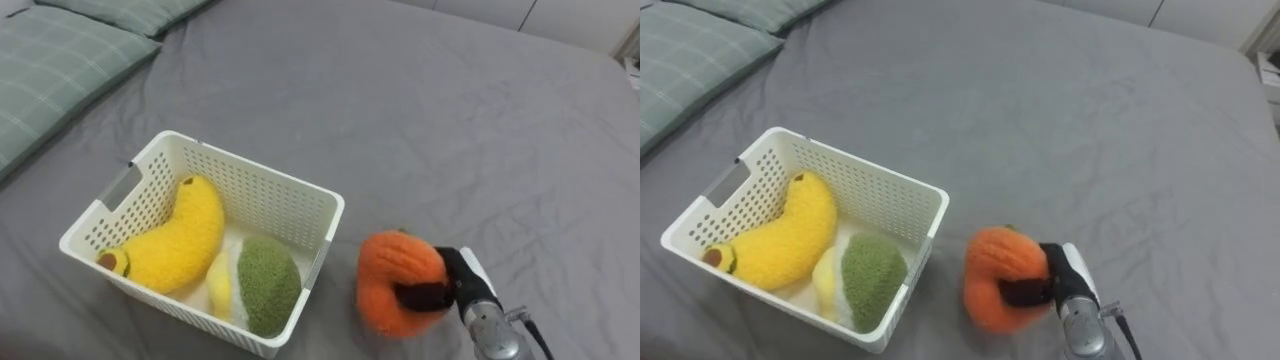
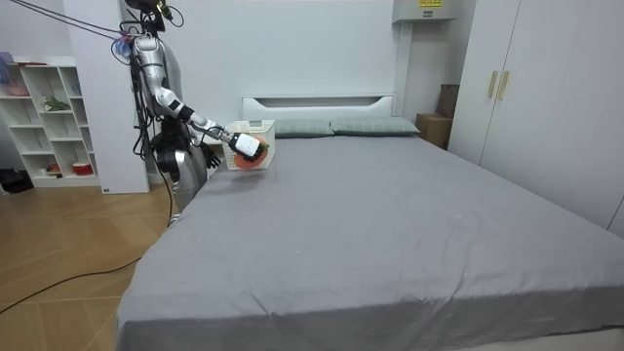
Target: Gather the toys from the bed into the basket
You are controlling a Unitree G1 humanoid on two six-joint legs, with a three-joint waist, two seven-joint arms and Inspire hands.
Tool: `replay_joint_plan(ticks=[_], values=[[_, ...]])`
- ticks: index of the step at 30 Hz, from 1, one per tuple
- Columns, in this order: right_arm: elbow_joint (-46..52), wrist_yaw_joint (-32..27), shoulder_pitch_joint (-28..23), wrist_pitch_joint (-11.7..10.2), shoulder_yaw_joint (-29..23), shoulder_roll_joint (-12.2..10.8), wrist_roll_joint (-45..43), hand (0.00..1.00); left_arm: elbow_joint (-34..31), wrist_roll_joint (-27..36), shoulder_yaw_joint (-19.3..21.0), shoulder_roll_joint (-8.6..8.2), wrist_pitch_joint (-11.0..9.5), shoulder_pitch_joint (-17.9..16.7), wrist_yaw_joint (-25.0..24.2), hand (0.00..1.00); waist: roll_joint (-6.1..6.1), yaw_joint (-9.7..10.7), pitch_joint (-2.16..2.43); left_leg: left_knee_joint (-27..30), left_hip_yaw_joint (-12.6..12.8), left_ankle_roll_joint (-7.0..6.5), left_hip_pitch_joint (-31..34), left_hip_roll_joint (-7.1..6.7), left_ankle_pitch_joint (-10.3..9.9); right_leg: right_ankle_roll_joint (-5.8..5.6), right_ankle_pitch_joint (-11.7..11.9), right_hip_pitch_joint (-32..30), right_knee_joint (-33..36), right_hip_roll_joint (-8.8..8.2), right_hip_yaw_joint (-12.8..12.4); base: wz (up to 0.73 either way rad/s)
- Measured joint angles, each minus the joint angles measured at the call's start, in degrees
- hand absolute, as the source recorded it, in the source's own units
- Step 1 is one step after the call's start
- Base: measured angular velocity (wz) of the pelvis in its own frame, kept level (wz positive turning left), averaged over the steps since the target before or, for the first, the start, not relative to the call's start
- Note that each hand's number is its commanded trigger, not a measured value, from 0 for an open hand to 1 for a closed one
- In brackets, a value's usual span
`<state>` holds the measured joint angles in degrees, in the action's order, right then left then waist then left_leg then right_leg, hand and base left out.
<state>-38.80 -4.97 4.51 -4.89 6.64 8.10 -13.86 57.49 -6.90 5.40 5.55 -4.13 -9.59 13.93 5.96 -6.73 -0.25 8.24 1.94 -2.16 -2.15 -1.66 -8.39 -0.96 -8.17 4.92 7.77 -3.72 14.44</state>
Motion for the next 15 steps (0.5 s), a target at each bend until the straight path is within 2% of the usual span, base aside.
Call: replay_joint_plan(ticks=[8, 11, 15], values=[[8.45, 1.21, 0.0, 0.29, -0.05, 0.62, 0.02, 1.0, 0.85, -0.03, 0.1, 0.07, 0.15, 0.05, -1.25, 0.0, -0.13, 0.12, -0.06, -0.57, 0.6, -0.06, -0.55, 0.04, -0.04, -0.02, 0.01, 0.06, 0.27, -0.02, -0.69, -0.05], [10.87, 1.79, 0.01, 0.74, -0.43, 1.08, -0.14, 1.0, 0.95, -0.03, 0.15, 0.06, 0.98, 0.05, -2.19, 0.0, -0.25, 0.14, -0.14, -0.54, 0.68, -0.06, -0.58, 0.07, -0.04, -0.02, 0.02, 0.05, 0.31, -0.03, -0.48, 0.0], [15.54, 2.11, 0.0, 1.54, -1.3, 1.14, -0.63, 1.0, 0.89, -0.05, 0.15, -0.21, 1.75, 0.06, -2.35, 0.0, -0.9, 0.48, -0.5, -0.5, 0.73, -0.07, -0.51, 0.05, -0.05, -0.02, 0.02, -0.08, 0.48, -0.08, -0.34, 0.0]])
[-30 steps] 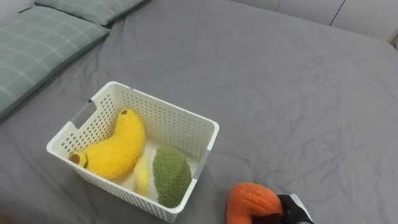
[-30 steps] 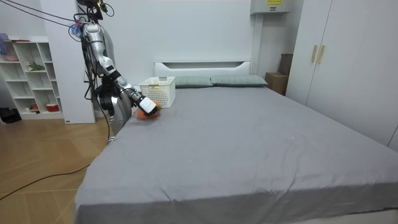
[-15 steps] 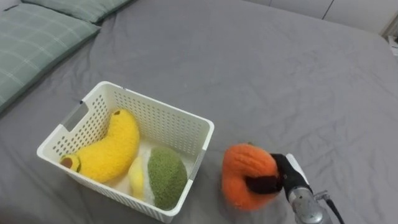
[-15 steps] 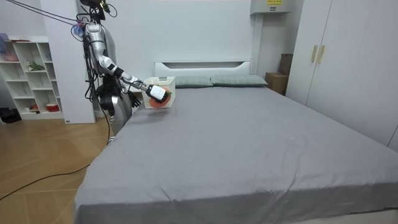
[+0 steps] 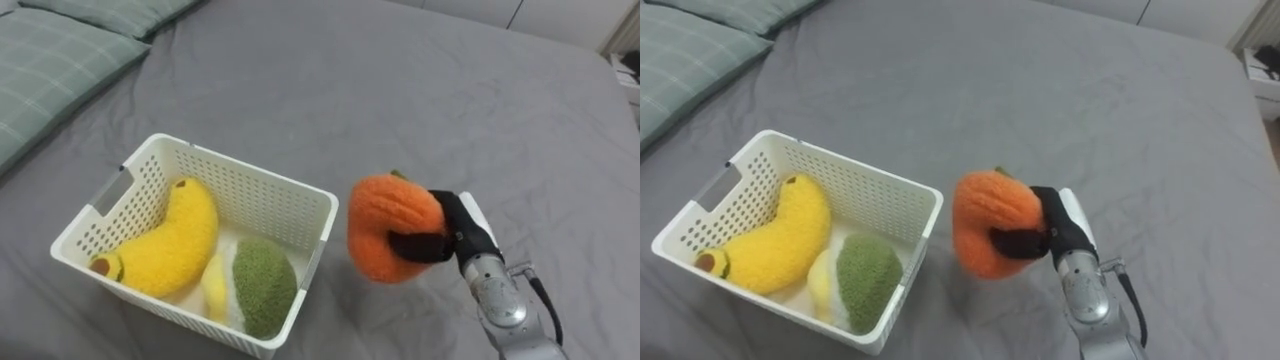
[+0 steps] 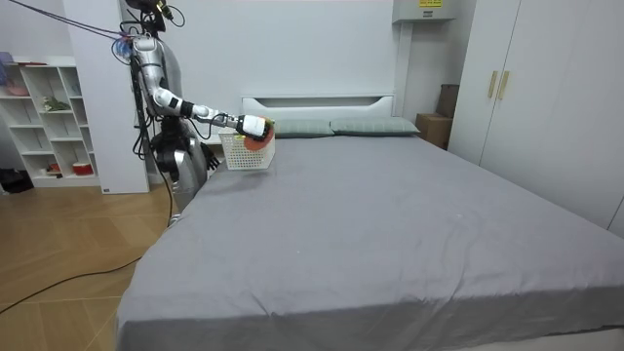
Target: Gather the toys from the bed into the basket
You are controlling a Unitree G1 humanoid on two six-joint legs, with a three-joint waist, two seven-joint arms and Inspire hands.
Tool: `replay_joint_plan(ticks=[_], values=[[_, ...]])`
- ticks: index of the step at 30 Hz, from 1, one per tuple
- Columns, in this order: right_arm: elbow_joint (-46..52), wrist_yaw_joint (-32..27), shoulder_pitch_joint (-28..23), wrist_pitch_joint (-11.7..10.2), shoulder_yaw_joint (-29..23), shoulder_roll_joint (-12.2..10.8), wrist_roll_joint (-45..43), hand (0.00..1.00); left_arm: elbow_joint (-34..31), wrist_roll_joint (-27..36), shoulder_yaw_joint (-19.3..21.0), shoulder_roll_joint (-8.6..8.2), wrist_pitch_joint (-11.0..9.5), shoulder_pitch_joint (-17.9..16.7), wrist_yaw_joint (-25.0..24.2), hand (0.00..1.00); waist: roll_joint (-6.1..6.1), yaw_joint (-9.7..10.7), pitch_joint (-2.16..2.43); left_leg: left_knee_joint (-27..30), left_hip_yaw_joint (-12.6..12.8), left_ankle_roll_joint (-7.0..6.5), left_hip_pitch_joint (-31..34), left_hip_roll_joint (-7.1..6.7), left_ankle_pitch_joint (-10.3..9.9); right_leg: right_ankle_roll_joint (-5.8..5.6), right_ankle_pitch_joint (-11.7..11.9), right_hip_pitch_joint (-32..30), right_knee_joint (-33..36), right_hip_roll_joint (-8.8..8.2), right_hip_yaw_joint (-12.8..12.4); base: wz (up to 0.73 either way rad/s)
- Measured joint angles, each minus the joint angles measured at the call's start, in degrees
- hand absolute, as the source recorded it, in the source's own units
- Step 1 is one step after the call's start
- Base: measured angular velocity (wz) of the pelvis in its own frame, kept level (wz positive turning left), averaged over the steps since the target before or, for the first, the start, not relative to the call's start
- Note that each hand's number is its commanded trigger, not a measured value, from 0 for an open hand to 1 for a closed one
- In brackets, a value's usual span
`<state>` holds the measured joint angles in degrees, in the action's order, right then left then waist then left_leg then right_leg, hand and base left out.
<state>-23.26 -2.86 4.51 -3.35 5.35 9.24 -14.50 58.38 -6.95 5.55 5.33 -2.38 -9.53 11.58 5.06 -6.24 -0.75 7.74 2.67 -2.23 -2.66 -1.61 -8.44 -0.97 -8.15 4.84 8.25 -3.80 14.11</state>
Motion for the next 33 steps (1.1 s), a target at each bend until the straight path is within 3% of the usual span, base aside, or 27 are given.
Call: replay_joint_plan(ticks=[11, 15, 30, 33], values=[[14.45, 1.49, 0.25, 1.71, -0.35, 0.05, -1.99, 1.0, 0.0, -0.12, 0.26, -0.09, 0.73, 0.67, -1.1, 0.0, 0.23, -0.42, 0.46, -0.05, 0.01, -0.01, -0.01, -0.01, 0.0, 0.0, 0.0, -0.08, 0.12, -0.01, -0.09, 0.0], [15.94, 2.24, 0.86, 1.83, -0.26, 0.06, -1.48, 1.0, 0.0, -0.12, 0.23, -0.18, 0.73, 0.91, -1.09, 0.0, 0.28, -1.98, 0.5, -0.07, 0.47, -0.04, 0.0, 0.09, -0.01, 0.01, 0.01, -0.74, 0.68, 0.04, -1.3, -0.11], [25.17, 4.99, 4.92, 3.66, 3.31, -0.69, -2.4, 1.0, 0.06, -1.85, -0.24, -0.29, 1.28, 1.8, -0.92, 0.0, 0.13, -3.9, 0.34, -0.34, 0.3, -0.11, 0.76, 0.03, -0.06, 0.01, 0.02, -1.39, 0.63, 0.06, -1.28, -0.01], [25.72, 5.93, 6.4, 4.58, 5.27, -0.67, -3.17, 0.75, 0.07, -2.48, -0.3, -0.36, 1.57, 2.42, -0.91, 0.0, 0.21, -4.95, 0.34, -0.21, 0.48, -0.12, 0.97, 0.05, -0.05, 0.02, 0.03, -1.87, 0.68, 0.08, -1.3, -0.04]])
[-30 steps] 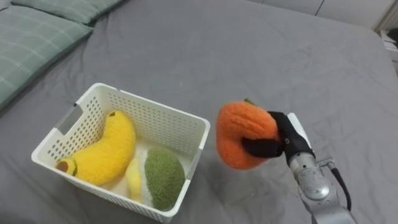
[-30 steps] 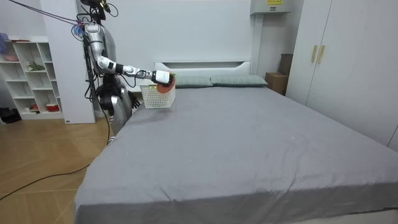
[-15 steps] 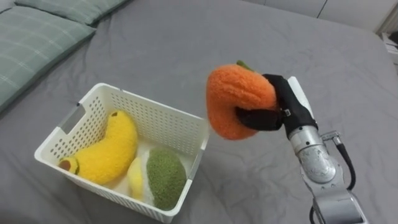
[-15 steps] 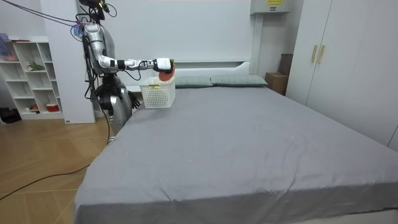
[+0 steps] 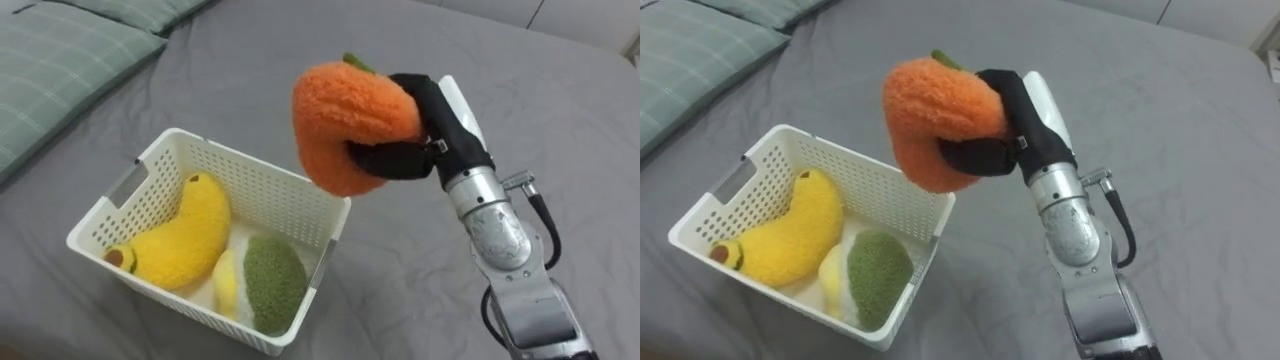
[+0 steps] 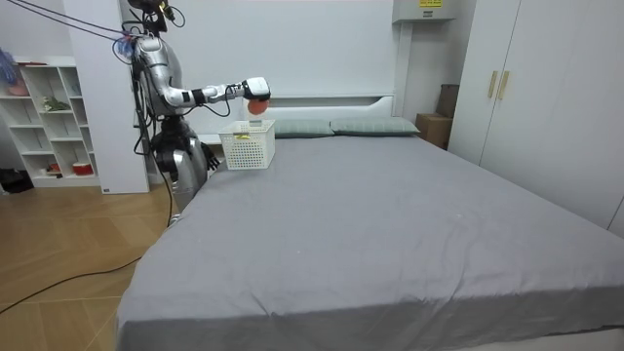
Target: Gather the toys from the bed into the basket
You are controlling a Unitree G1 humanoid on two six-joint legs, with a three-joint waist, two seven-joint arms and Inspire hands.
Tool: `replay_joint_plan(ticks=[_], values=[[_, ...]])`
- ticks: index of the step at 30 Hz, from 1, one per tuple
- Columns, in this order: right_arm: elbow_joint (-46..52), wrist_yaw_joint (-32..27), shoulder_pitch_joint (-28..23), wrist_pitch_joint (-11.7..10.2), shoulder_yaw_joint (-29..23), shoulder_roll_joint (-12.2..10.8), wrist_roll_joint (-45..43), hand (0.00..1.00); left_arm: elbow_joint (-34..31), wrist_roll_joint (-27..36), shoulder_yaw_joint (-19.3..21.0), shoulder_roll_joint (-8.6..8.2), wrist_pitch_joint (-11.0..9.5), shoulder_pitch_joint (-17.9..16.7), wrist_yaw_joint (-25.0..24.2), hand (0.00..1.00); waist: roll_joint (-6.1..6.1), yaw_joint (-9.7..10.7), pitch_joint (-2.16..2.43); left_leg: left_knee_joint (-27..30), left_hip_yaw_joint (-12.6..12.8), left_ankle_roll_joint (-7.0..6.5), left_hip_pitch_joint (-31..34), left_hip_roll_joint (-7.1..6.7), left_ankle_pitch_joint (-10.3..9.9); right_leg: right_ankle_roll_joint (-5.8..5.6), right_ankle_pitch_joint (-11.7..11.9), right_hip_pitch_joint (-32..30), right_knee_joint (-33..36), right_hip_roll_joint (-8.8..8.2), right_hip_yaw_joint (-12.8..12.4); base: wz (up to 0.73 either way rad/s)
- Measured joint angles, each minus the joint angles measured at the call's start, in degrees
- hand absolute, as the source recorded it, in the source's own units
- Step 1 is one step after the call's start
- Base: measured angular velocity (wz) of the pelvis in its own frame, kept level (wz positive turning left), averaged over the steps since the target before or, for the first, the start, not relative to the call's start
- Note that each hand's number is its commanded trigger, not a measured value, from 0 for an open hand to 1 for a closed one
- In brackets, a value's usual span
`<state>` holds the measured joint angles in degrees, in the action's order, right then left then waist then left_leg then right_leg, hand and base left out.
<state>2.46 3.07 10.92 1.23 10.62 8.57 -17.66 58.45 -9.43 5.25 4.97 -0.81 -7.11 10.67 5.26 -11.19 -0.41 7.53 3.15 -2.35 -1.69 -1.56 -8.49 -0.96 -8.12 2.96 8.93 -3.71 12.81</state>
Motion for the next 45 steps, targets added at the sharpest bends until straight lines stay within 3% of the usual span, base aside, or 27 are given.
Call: replay_joint_plan(ticks=[1, 2, 3, 21, 45], values=[[0.06, 0.85, 0.35, 0.13, 0.71, -0.02, -0.07, 0.62, 0.0, -0.21, 0.0, -0.09, 0.07, 0.2, 0.06, 0.0, 0.01, -0.28, 0.0, -0.01, 0.0, 0.0, -0.03, 0.0, 0.0, 0.0, 0.0, 0.0, -0.04, 0.0, 0.01, 0.0], [0.06, 1.11, 0.47, 0.14, 1.15, 0.0, -0.11, 0.2, 0.0, -0.25, 0.0, -0.13, 0.09, 0.29, 0.09, 0.0, 0.03, -0.29, -0.01, -0.02, 0.0, 0.0, -0.04, -0.01, 0.0, 0.0, 0.0, 0.0, -0.07, -0.01, 0.02, 0.0], [0.06, 1.78, 0.64, 0.18, 1.99, -0.05, -0.15, 0.0, 0.0, -0.34, 0.0, -0.15, 0.17, 0.34, 0.16, 0.0, 0.06, -0.46, -0.03, -0.03, -0.11, 0.0, 0.0, -0.02, 0.0, 0.0, 0.0, 0.01, -0.14, -0.02, 0.07, 0.04], [0.04, 4.25, 1.55, 1.39, 9.34, 0.1, -0.07, 0.0, -0.02, -0.31, -3.35, 0.59, 0.88, 1.52, 1.73, 0.0, 0.79, -1.97, -0.48, -0.1, -0.74, 0.0, 0.4, -0.06, -0.01, -0.01, 0.0, 0.01, -0.28, 0.02, 0.14, 0.01], [-0.08, 4.67, 1.53, 1.38, 9.45, 0.05, -0.04, 0.0, -0.02, -0.36, -3.32, 1.06, 1.0, 2.25, -0.04, 0.0, 1.7, -1.97, -0.42, 0.11, -0.9, 0.0, 0.56, -0.09, -0.01, -0.01, 0.0, 0.01, -0.27, 0.01, 0.15, 0.0]])
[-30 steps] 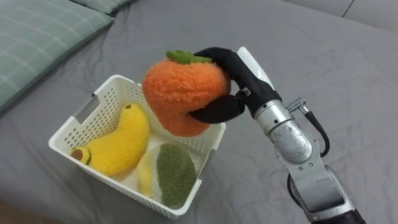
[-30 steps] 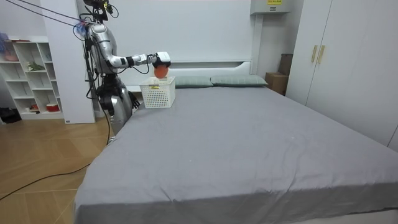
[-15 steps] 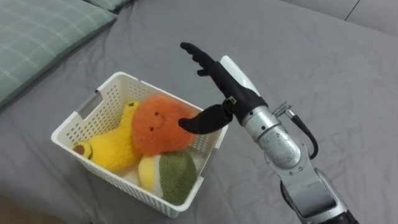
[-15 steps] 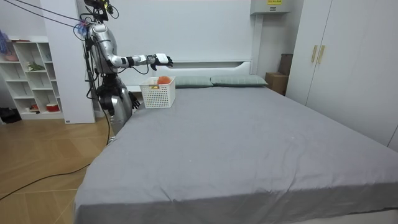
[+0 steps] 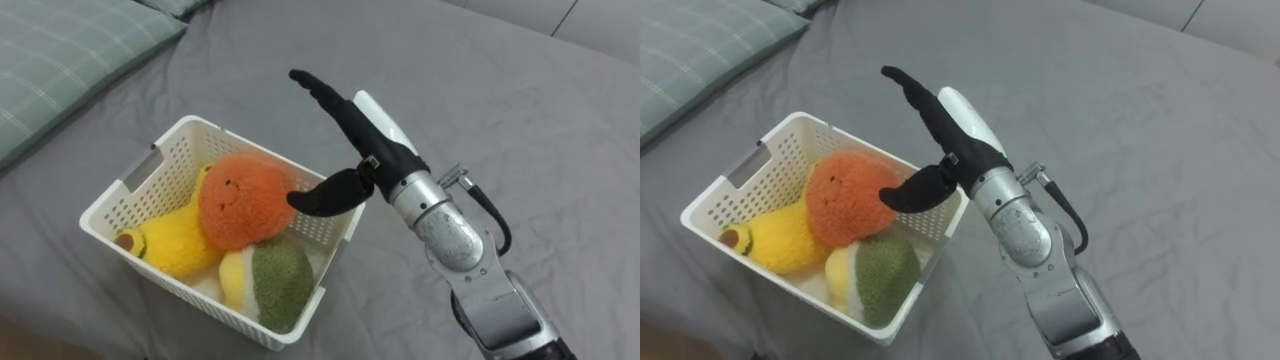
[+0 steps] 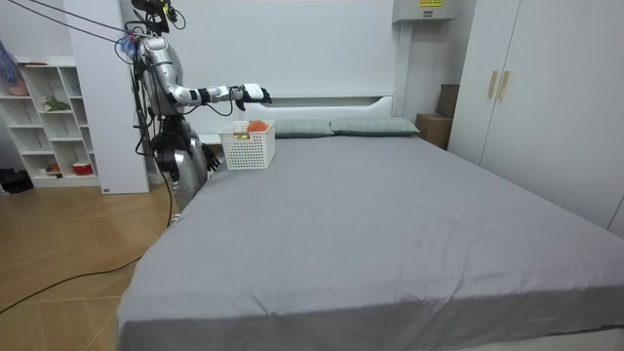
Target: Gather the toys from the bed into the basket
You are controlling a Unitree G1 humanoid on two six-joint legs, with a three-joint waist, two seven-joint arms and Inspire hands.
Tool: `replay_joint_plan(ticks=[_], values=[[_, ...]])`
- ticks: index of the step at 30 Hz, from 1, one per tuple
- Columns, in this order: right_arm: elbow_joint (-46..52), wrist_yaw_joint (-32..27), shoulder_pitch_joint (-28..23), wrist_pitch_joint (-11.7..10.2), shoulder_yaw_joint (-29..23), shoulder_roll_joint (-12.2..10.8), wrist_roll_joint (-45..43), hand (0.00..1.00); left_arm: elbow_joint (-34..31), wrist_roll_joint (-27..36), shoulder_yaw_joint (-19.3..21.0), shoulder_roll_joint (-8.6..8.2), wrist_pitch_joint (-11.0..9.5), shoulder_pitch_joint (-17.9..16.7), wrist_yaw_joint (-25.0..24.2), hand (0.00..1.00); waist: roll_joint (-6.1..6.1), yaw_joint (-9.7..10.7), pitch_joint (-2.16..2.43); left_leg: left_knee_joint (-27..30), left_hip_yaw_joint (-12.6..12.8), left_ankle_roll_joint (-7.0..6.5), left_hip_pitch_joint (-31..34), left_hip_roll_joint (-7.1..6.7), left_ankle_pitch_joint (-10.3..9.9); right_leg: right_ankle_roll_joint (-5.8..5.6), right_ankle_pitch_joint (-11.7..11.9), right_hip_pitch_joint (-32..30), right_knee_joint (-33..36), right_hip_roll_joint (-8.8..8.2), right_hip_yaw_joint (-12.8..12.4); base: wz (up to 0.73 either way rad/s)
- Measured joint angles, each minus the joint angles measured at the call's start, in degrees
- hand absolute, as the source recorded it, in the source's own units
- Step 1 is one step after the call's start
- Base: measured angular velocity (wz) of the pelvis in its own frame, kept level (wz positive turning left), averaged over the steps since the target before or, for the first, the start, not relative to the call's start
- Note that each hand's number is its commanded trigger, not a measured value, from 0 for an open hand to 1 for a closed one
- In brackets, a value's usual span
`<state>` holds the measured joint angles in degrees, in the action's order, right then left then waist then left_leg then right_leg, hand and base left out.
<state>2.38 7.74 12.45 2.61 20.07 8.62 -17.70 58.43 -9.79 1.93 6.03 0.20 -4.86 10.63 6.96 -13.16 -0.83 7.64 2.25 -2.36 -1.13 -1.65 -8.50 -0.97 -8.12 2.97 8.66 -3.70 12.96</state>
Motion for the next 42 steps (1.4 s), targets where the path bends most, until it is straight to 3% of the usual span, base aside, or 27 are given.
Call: replay_joint_plan(ticks=[9, 17, 24, 29, 34, 42], values=[[-0.18, -0.62, 0.0, -0.01, -0.01, 0.09, -0.15, 0.0, 0.0, 0.03, 0.08, 0.01, 0.0, 0.08, 0.02, 0.0, -0.33, 0.03, -0.22, -0.04, 0.0, 0.0, 0.0, 0.0, 0.0, 0.0, 0.0, 0.0, 0.0, 0.0, -0.09, 0.0], [-4.51, -2.6, -0.37, -0.01, -0.27, 0.97, -0.57, 0.0, 0.0, 1.38, 0.18, 0.2, 0.53, 0.05, -0.18, 0.0, -0.08, 0.62, -0.05, -0.02, 0.28, -0.01, -0.46, 0.01, 0.01, 0.0, 0.0, 0.14, 0.01, -0.03, -0.21, 0.0], [-4.64, -4.43, -1.08, -0.09, -4.04, 1.43, 1.71, 0.0, 0.01, 2.95, 0.74, 0.34, 0.77, -0.19, -1.05, 0.0, -0.1, 2.61, -0.05, 0.08, 0.41, -0.01, -0.49, 0.01, 0.01, -0.01, 0.01, 0.32, 0.06, -0.04, -0.14, 0.0], [-4.71, -6.55, -4.59, -0.72, -7.91, 2.29, 3.21, 0.0, 0.01, 2.86, 1.55, 0.31, 0.71, -0.6, -0.92, 0.0, -0.27, 3.59, -0.04, 0.1, 0.74, -0.01, -0.69, 0.02, 0.01, -0.03, 0.02, 0.27, 0.07, -0.06, -0.27, -0.01], [-4.82, -10.26, -8.38, -1.85, -12.23, 2.54, 8.52, 0.0, 0.0, 2.89, 2.42, 0.08, 0.57, -2.06, -0.53, 0.0, -1.36, 5.42, -0.07, -0.07, 1.37, -0.05, -1.51, 0.12, -0.03, -0.03, 0.02, 0.76, 0.08, -0.04, -0.71, -0.05], [-9.34, -16.41, -12.64, -3.81, -18.27, 2.05, 12.83, 0.0, -0.07, 2.89, 2.41, -0.58, 0.53, -4.37, 2.45, 0.0, -2.67, 8.74, 0.81, -0.06, 2.61, -0.13, -1.58, 0.7, -0.16, -0.06, 0.13, 0.44, 0.24, 0.14, -1.7, -0.07]])
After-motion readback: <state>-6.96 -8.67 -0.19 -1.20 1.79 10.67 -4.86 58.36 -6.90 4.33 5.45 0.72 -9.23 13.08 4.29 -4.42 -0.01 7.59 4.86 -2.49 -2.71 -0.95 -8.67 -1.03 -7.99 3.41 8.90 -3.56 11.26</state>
